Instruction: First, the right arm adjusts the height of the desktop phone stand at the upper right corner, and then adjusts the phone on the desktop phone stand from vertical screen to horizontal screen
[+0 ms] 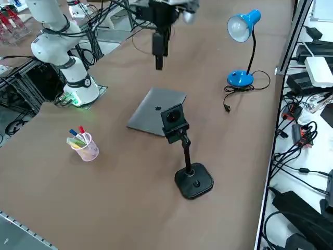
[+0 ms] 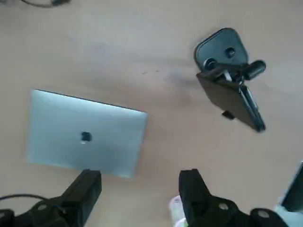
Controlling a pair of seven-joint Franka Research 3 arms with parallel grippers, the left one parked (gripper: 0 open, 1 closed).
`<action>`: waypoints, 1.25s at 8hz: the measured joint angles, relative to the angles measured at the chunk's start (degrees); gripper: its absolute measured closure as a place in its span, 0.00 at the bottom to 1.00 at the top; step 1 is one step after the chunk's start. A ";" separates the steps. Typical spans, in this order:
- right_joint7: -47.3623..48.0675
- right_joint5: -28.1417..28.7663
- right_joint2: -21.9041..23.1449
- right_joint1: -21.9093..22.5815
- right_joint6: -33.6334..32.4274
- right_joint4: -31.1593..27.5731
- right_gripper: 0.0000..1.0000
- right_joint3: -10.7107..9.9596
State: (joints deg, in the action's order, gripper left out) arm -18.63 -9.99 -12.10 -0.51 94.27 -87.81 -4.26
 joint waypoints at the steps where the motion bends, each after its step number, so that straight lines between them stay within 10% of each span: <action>1: -0.04 -3.88 -2.35 1.63 1.04 -0.05 0.00 0.04; 10: -11.84 -34.54 -29.07 10.08 5.24 11.69 0.00 0.19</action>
State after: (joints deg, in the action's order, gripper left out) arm -30.47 -44.53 -41.17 9.57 99.51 -76.12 -4.07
